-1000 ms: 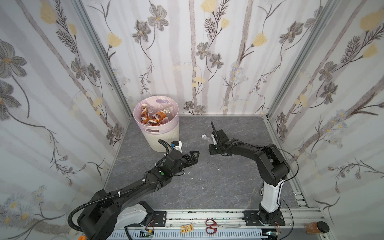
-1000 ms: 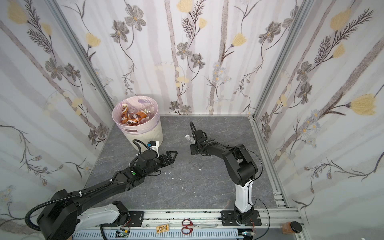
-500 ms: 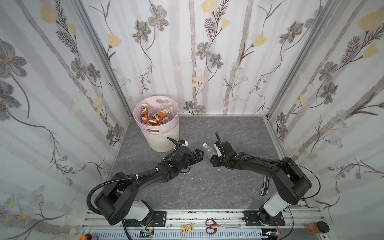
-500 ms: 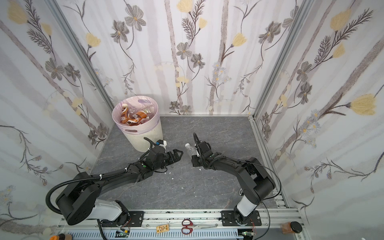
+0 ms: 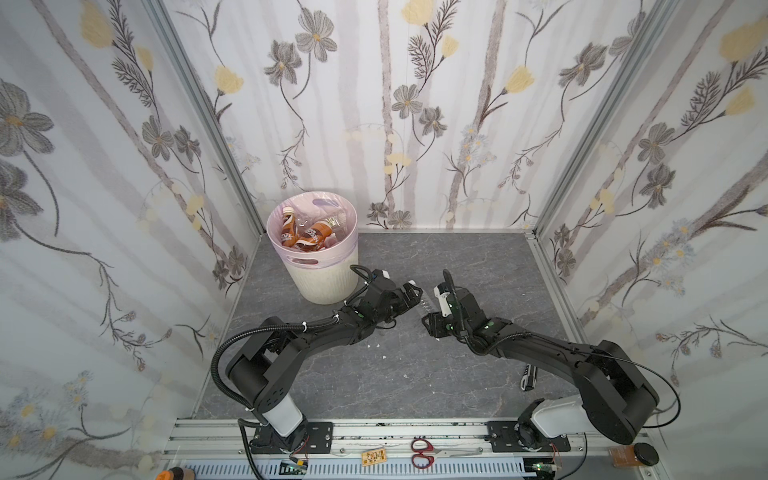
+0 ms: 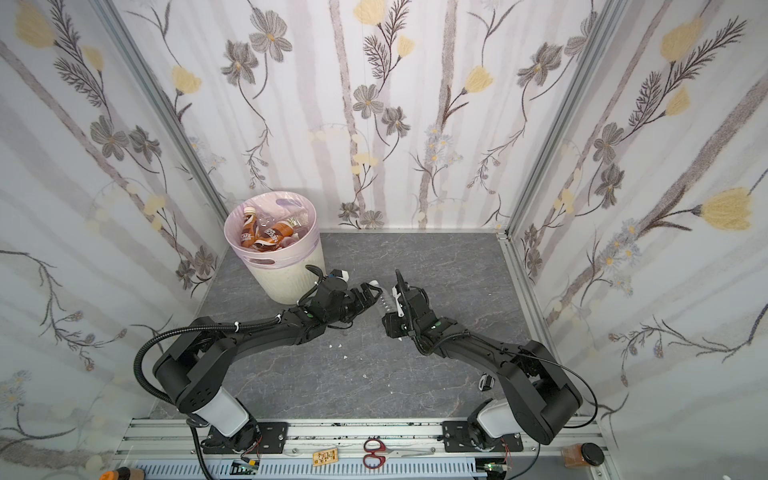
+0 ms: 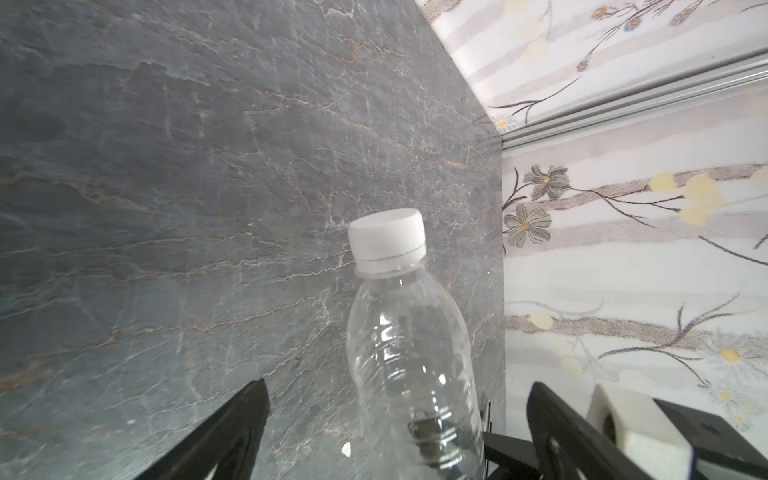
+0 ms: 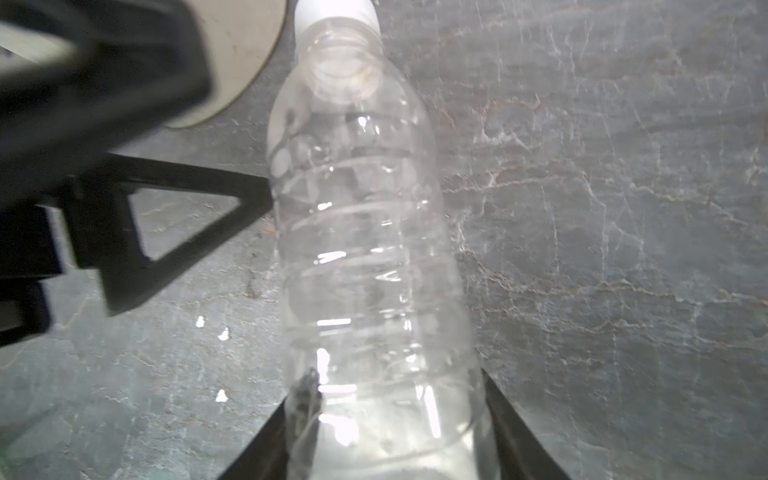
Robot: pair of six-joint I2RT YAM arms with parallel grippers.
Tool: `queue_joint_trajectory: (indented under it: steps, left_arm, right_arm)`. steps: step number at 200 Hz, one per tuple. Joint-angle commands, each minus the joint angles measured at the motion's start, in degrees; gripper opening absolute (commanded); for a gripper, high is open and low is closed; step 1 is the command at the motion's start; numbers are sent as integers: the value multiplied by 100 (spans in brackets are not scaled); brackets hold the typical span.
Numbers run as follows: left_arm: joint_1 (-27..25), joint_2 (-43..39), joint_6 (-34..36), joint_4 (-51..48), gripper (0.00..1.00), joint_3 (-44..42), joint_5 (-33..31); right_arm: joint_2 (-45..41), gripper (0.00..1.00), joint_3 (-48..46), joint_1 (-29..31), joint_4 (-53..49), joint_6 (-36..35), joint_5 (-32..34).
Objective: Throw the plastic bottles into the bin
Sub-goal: 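Lift the water bottle toward the left gripper and close the left gripper on its cap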
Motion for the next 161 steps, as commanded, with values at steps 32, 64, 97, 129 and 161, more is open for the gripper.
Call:
queue_joint_trajectory:
  steps: [32,64,97,129,161]
  left_arm:
    - [1,204,-132,434,100,211,100]
    - [0,257,-156,645,88,210,156]
    - [2,207,-104,754,69,180,127]
    - [0,75,2,769,61,153,56]
    - [-1,20,46,778,56,126,31]
  right_arm:
    - [-213,55,-59,66,379,8,-137]
    - [-254,55,-41,92,423,1,-231]
    - [-315,56,-27,101,415,-8,-216]
    - [-312,57,-2,101,397,-8,-209]
    - [-299,59,18,101,422,-1,-251]
